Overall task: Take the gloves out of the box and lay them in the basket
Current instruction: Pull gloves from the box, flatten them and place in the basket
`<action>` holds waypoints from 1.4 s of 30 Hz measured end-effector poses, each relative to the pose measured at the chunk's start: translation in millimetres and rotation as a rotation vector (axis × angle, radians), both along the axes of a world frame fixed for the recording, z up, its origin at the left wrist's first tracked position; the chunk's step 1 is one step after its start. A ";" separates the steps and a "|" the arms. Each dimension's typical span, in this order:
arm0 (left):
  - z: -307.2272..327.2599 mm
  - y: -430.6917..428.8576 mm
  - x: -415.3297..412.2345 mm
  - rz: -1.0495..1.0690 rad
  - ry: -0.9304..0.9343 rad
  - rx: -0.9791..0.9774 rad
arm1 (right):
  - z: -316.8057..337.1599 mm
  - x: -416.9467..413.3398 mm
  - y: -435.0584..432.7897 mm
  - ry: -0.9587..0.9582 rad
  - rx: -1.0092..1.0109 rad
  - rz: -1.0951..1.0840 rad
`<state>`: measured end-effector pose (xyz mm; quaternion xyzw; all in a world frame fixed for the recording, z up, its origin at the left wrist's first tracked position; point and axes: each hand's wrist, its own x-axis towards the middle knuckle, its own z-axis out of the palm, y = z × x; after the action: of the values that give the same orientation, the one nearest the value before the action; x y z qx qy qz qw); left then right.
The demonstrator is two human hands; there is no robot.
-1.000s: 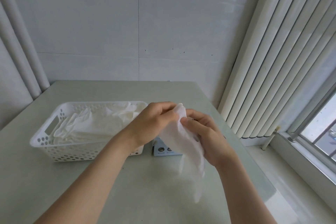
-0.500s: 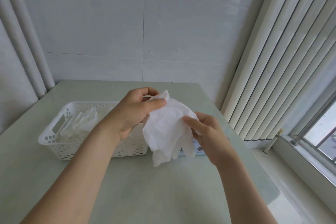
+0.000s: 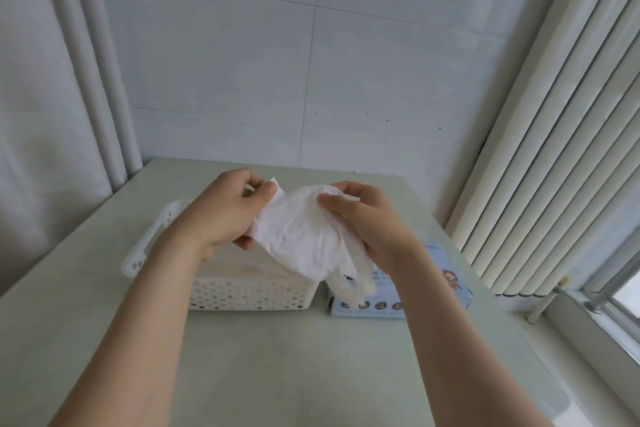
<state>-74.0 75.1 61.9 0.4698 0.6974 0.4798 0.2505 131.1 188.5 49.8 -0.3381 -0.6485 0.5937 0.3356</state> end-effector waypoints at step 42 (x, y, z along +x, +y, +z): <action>-43.7 18.3 -14.9 -0.086 0.698 -0.574 | -9.6 -42.0 -24.3 -0.856 0.812 0.212</action>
<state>-88.9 93.4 18.2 0.5434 0.8248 0.0690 0.1400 89.0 164.3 40.2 -0.3255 -0.9312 0.1398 0.0858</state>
